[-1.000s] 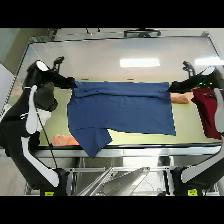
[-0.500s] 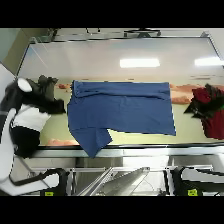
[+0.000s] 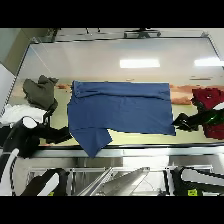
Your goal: Fold the shirts.
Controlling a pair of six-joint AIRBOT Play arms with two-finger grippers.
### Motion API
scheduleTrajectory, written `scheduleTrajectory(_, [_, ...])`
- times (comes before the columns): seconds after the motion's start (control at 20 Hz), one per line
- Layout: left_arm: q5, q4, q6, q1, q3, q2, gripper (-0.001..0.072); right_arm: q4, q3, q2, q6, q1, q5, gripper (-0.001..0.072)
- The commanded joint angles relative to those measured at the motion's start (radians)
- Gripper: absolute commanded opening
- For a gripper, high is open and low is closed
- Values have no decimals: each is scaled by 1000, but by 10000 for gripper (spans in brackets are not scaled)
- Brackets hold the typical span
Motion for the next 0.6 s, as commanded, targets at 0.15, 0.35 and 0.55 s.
scheduleTrajectory(0.15, [148,-118,17,0,-158,40,254,21,-18,-31,-20,142,-89,492])
scheduleTrajectory(0.35, [261,-243,109,-96,-170,-105,253,21,-18,-31,-19,151,-82,492])
scheduleTrajectory(0.55, [264,-242,109,-241,-133,-258,253,20,-18,-30,-20,150,-66,492])
